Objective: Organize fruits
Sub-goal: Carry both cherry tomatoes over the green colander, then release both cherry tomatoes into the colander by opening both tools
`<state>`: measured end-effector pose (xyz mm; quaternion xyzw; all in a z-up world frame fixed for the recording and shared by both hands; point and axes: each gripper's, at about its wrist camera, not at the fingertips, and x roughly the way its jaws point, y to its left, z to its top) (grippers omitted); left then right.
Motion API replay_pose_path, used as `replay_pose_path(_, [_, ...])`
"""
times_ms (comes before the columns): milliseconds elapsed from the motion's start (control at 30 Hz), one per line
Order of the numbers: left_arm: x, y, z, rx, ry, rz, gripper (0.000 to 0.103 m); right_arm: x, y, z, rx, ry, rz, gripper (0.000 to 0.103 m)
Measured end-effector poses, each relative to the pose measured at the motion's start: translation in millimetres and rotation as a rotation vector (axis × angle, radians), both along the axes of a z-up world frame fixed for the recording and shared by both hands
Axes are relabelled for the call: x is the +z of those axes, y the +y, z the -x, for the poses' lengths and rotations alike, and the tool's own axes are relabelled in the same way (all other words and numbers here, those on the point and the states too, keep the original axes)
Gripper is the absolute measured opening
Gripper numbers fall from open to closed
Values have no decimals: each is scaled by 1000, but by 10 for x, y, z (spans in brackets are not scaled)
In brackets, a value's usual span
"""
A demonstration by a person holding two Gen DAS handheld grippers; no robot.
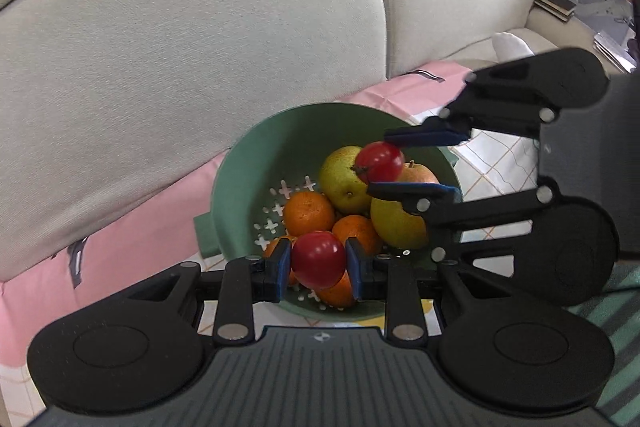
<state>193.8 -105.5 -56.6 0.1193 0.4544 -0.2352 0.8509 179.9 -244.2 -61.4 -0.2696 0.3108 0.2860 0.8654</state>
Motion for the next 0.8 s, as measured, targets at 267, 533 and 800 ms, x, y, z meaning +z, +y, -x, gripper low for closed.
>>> replay_pose_path(267, [-149,10,-199,-73,18,-59,32,-101,75,-260,86,48,46,27])
replay_pose_path(533, [-231,17,-356,-101,28,-81,32,-259,182,-491,152,61,81,27])
replay_pose_path(800, [-266,-74,-522,-171,13,-138,32,-402,239,-603,189,73,78,27])
